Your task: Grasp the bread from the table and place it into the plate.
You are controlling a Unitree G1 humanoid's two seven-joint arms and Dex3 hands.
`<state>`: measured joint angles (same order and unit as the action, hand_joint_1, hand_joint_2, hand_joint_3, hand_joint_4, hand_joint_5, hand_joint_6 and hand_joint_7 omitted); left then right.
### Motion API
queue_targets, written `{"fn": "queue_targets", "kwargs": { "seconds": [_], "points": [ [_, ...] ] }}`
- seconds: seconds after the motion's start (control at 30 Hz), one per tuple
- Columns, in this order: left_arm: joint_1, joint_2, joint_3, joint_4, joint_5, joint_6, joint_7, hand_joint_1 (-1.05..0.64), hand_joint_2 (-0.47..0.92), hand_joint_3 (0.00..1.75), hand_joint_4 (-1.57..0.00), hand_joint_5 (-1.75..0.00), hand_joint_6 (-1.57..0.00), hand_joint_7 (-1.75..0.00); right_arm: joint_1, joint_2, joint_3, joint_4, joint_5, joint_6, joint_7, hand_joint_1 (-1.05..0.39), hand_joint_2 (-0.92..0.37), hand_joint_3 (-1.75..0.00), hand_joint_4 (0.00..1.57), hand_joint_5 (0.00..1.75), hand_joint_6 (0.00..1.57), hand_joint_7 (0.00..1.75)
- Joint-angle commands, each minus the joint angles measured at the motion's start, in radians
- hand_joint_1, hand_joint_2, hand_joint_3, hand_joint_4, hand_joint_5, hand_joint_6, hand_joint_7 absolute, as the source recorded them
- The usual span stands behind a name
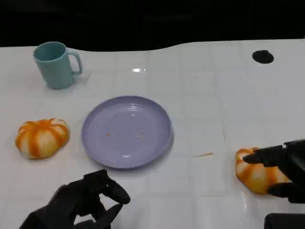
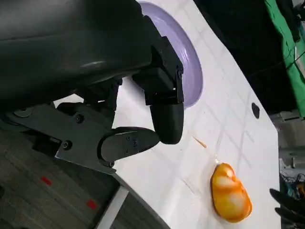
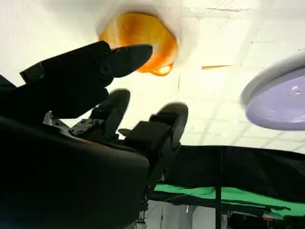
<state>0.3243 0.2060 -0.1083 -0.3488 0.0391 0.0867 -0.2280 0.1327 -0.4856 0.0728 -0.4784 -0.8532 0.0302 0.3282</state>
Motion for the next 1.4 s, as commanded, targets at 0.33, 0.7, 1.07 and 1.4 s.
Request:
{"fn": "queue_targets", "kwargs": {
  "seconds": [0.33, 0.7, 1.07, 1.4],
  "points": [
    [0.007, 0.006, -0.007, -0.024, 0.008, 0.028, 0.002, -0.26, 0.80, 0.64, -0.66, -1.75, -0.66, -1.25, -0.026, -0.008, 0.053, 0.060, -0.082, 0.042, 0.048, -0.51, -0.80, 0.00, 0.35, 0.03, 0.33, 0.01],
    [0.009, 0.003, -0.008, -0.032, 0.007, 0.029, 0.003, -0.29, 0.80, 0.66, -0.67, -1.75, -0.66, -1.26, -0.110, 0.007, 0.125, 0.275, -0.090, 0.045, -0.035, -0.47, -0.82, -0.01, 0.40, 0.05, 0.39, 0.02],
    [0.018, 0.001, -0.011, -0.044, 0.008, 0.033, 0.004, -0.29, 0.80, 0.66, -0.66, -1.75, -0.65, -1.26, -0.224, 0.029, 0.195, 0.521, -0.078, 0.045, -0.143, -0.43, -0.86, -0.01, 0.44, 0.05, 0.45, 0.02],
    [0.027, 0.002, -0.012, -0.057, 0.013, 0.033, 0.002, -0.29, 0.80, 0.66, -0.64, -1.75, -0.64, -1.27, -0.322, 0.064, 0.227, 0.669, -0.018, 0.067, -0.165, -0.42, -0.92, -0.02, 0.49, 0.06, 0.49, 0.03]
  ]
}}
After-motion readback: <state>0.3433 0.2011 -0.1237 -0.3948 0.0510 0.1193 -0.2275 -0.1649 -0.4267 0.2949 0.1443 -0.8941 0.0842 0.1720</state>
